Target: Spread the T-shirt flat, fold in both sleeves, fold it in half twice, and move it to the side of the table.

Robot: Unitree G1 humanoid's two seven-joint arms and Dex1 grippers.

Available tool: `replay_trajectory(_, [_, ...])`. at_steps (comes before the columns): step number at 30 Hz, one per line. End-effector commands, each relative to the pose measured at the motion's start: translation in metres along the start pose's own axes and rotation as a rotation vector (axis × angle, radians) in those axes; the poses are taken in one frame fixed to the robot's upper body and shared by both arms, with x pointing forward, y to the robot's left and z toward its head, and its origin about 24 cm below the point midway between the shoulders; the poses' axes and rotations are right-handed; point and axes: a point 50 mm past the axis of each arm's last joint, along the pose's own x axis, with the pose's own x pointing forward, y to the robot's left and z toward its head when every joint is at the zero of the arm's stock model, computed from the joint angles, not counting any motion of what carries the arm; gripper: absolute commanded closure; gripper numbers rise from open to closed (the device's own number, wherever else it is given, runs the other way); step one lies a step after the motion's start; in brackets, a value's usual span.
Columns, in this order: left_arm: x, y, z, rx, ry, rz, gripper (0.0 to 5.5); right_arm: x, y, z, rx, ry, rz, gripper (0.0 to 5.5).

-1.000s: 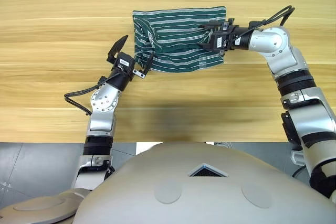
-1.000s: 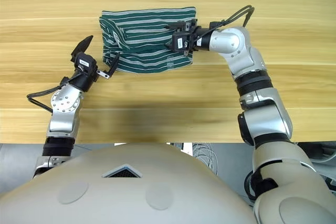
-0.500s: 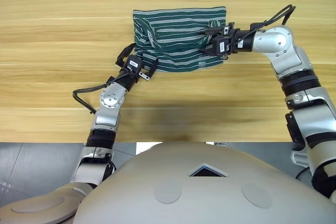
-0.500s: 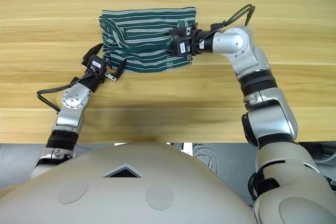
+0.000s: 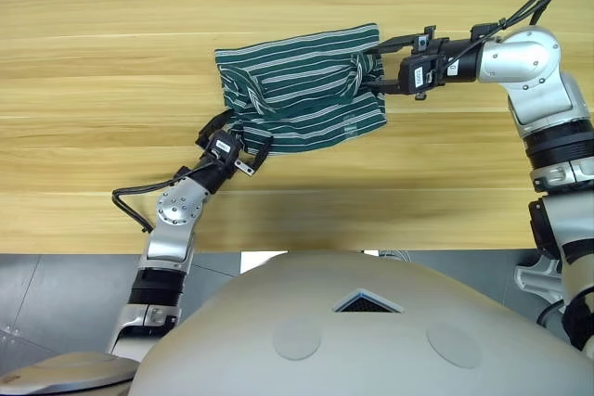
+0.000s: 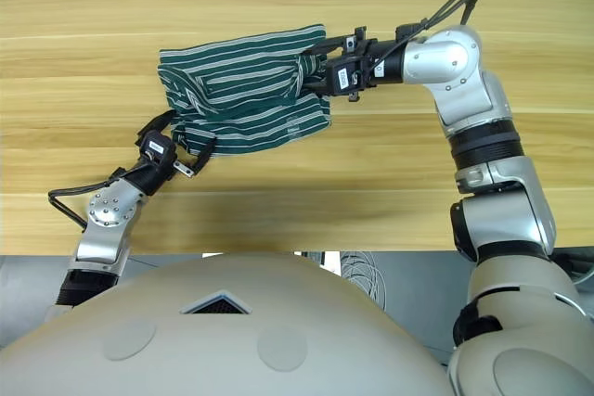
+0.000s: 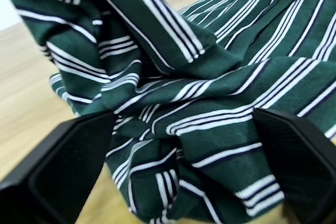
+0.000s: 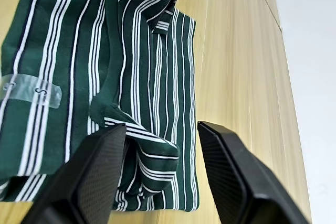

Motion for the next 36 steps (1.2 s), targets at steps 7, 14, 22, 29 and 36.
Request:
replay_trajectory(7, [-0.024,-0.002,-0.032,0.005,0.234,-0.075,1.12,0.005,0.011,0.011,-0.113,0.059,0.192,2.94])
replay_trajectory(14, [-0.020,-0.006,-0.029,0.013,0.216,-0.101,2.18,0.026,0.007,0.015,-0.213,0.084,0.208,2.94])
replay_trajectory(22, [-0.018,-0.008,-0.025,0.022,0.198,-0.120,3.73,0.049,0.002,0.010,-0.342,0.161,0.246,2.94])
replay_trajectory(29, [-0.016,-0.011,-0.022,0.021,0.187,-0.131,4.75,0.067,-0.014,0.004,-0.320,0.178,0.113,2.94])
replay_trajectory(36, [-0.015,-0.010,-0.021,0.024,0.176,-0.129,5.23,0.071,-0.040,-0.021,0.032,0.197,-0.119,2.94])
